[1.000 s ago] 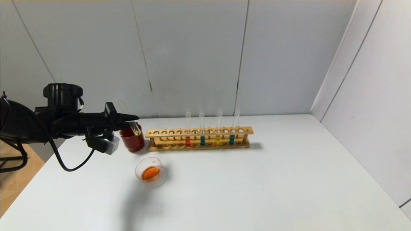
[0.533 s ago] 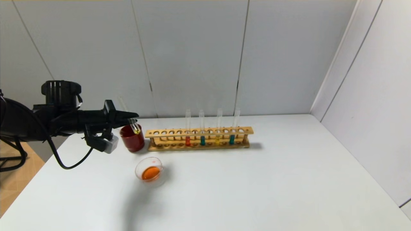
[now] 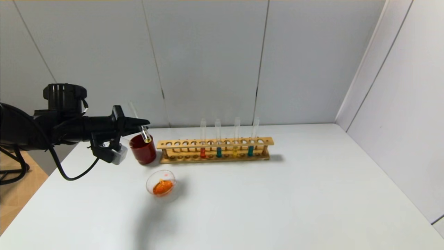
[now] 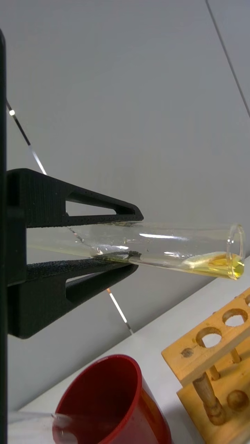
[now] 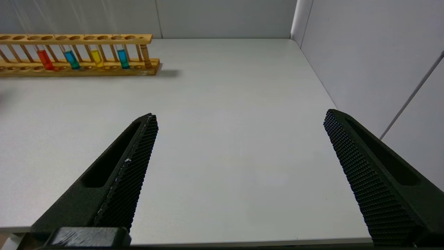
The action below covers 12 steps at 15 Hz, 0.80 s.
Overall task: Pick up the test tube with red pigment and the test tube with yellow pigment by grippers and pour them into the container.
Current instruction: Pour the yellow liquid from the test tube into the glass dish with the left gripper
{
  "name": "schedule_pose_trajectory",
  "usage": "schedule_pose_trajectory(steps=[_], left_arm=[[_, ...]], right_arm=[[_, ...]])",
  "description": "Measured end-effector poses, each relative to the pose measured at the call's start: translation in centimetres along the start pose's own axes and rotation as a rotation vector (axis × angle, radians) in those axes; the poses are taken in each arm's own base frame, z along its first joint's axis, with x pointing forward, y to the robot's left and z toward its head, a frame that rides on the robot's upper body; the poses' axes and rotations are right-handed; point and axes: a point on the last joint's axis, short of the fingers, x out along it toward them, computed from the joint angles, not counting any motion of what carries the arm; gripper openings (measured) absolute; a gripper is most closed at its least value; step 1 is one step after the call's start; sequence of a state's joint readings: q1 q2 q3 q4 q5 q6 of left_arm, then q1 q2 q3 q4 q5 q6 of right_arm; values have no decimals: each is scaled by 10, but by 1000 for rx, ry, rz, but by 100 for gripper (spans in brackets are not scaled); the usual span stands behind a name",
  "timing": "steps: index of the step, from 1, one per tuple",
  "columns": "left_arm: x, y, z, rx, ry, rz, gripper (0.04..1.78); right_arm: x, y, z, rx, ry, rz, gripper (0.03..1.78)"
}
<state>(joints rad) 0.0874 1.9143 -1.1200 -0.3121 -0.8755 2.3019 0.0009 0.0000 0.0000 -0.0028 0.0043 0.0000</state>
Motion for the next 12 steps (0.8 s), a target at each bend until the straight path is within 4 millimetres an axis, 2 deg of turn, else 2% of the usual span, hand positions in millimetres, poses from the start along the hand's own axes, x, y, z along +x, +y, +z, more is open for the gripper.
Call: schedule_pose_trajectory(steps=[12], left_arm=[[0, 6, -4, 40, 10, 13, 31]], right_arm=[[0, 0, 0, 0, 0, 1, 175]])
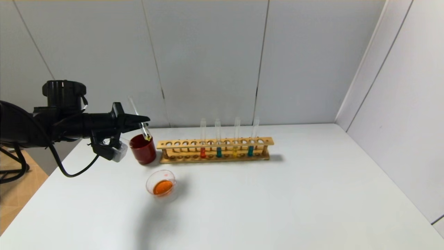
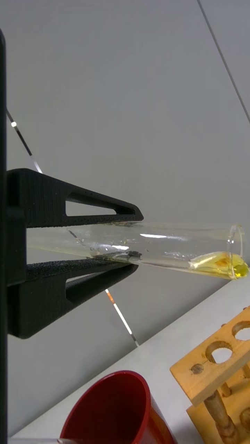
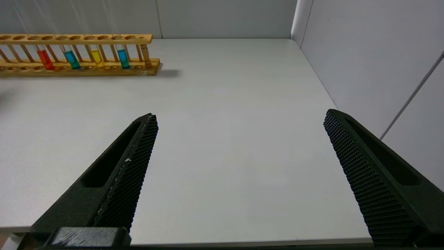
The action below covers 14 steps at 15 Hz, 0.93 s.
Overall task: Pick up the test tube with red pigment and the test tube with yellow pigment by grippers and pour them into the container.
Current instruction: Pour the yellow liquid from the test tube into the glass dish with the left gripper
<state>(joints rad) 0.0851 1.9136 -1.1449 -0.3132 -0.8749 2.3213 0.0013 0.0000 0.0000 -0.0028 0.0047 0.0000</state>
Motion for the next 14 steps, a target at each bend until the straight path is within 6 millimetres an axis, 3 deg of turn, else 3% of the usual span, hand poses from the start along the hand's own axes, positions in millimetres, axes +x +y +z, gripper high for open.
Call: schedule_pose_trajectory(steps=[14], left_arm=[[2, 23, -14, 221, 32, 55, 31]], right_arm=[[0, 0, 0, 0, 0, 0, 175]])
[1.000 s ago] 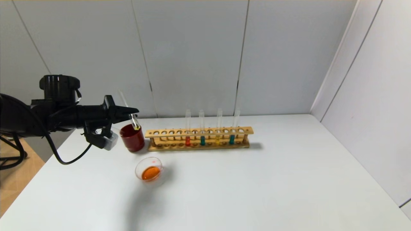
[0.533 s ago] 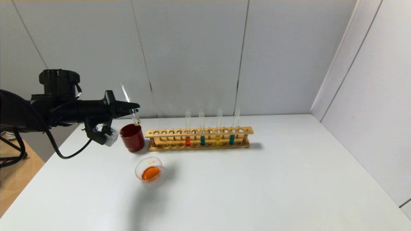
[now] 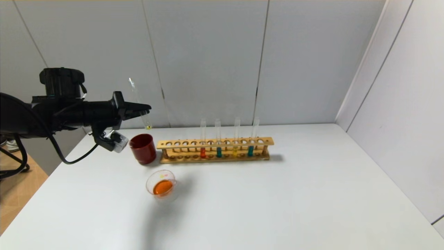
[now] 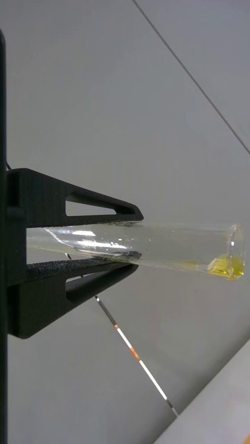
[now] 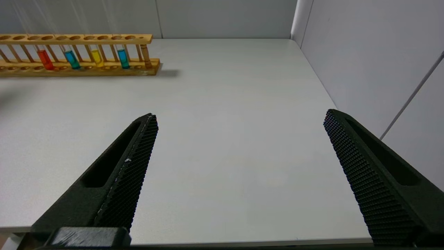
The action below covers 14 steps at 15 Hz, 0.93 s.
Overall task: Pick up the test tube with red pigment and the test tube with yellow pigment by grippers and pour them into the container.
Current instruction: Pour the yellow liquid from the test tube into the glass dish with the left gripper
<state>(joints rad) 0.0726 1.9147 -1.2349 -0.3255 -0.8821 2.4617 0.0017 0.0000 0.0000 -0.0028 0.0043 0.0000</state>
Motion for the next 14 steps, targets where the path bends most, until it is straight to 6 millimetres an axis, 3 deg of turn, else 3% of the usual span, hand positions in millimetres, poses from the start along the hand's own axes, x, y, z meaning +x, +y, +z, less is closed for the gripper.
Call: schedule_pose_trajectory(steps=[8, 14], left_arm=[[-2, 14, -14, 165, 96, 65, 31], [-3, 13, -11, 140, 99, 52, 31]], right_arm=[[0, 0, 0, 0, 0, 0, 175], [0, 0, 0, 0, 0, 0, 175]])
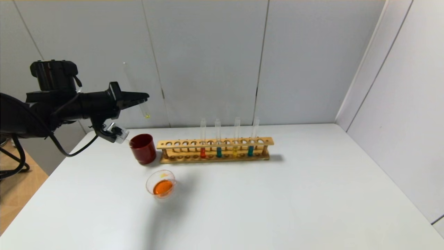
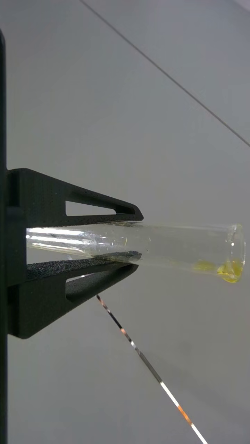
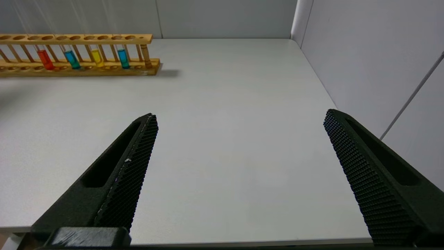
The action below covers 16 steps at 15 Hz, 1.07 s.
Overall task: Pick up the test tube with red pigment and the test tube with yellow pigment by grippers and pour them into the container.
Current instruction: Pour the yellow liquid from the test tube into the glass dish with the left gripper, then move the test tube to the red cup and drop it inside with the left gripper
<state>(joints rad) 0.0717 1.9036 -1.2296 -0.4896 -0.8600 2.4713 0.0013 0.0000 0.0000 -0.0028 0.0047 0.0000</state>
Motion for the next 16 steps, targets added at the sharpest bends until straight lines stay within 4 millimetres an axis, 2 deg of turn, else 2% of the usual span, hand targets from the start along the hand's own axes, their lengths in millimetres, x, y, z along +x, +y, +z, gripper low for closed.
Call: schedule_pose_trajectory(steps=[2, 4, 9, 11, 13, 16], left_arm=[[0, -5, 5, -97, 2, -38, 31], [-3, -8, 8, -270, 59, -118, 31], [-6, 6, 7, -825, 437, -294, 31], [3, 18, 10, -1095, 553, -287, 31], [13, 31, 14, -1358, 598, -261, 31], [24, 48, 0, -1684, 642, -117, 31]], right_arm=[[0, 0, 0, 0, 0, 0, 175], [0, 0, 0, 0, 0, -1, 175], [0, 0, 0, 0, 0, 0, 175], [0, 0, 0, 0, 0, 0, 175], [0, 0, 0, 0, 0, 0, 175], [0, 0, 0, 0, 0, 0, 175]])
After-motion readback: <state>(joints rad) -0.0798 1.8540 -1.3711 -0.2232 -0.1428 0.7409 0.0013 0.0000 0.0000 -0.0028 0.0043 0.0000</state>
